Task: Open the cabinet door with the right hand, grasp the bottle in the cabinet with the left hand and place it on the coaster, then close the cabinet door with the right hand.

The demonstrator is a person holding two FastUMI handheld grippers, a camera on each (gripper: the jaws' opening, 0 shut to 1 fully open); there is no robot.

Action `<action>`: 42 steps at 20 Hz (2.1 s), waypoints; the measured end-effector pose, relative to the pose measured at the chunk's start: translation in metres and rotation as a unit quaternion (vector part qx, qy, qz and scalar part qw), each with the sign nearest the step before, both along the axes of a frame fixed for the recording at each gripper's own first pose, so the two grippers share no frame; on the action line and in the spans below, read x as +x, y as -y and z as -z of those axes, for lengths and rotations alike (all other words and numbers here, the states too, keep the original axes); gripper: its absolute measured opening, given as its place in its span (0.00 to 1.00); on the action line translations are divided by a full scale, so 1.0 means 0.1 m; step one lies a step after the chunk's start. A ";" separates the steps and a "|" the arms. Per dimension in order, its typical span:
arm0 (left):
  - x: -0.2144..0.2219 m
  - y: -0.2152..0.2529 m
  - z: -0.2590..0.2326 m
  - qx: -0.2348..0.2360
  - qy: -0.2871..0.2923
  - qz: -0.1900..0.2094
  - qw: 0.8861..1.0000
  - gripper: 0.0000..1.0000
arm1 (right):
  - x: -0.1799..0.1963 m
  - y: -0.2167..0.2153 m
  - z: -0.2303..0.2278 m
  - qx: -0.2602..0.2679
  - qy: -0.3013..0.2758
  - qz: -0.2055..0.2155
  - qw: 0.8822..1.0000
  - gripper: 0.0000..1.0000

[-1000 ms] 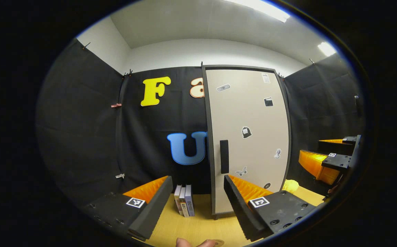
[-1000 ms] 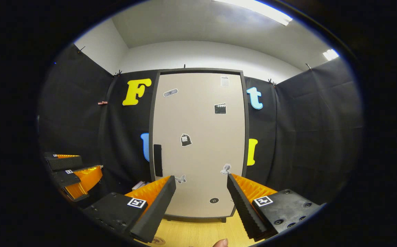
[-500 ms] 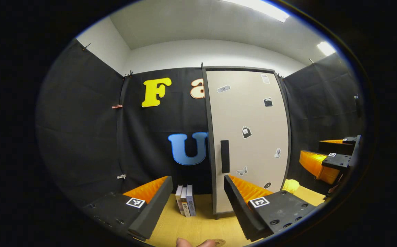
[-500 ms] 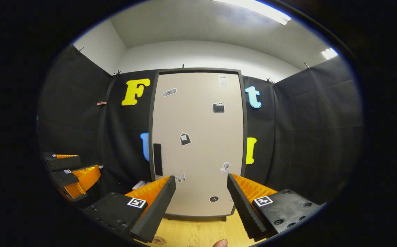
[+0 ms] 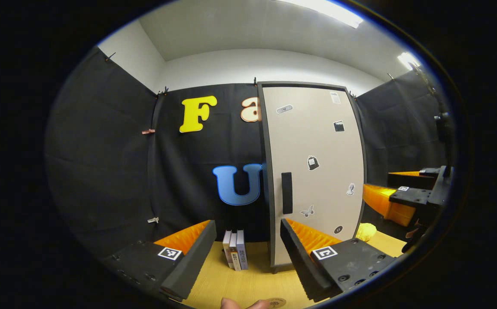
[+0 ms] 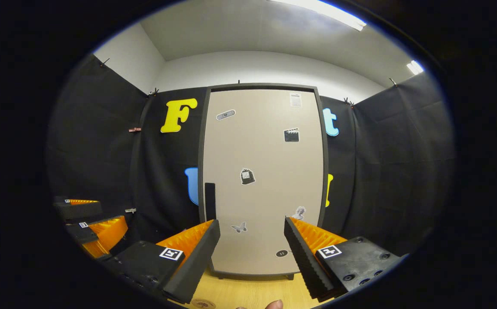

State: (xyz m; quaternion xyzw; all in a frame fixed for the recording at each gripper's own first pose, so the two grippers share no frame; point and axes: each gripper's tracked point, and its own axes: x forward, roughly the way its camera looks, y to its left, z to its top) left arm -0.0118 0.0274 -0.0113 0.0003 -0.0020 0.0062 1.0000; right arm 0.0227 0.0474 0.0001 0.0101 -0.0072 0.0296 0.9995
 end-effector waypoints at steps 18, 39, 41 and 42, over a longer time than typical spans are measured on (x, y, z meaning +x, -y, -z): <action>-0.02 -0.46 0.39 -0.019 -0.030 -0.025 0.999 0.95 | 1.70 -1.04 0.44 0.019 -0.011 -0.029 0.999 0.97; -0.23 -0.78 0.43 -0.028 -0.031 -0.056 0.998 0.94 | 2.10 -1.24 0.73 0.027 -0.057 -0.027 0.998 0.18; -0.27 -0.75 0.38 -0.027 -0.028 -0.056 0.998 0.94 | 1.96 -1.24 0.72 0.031 -0.061 -0.040 0.997 0.18; -0.29 -0.72 0.36 -0.027 -0.025 -0.055 0.998 0.94 | 1.87 -1.24 0.71 0.035 -0.061 -0.049 0.996 0.18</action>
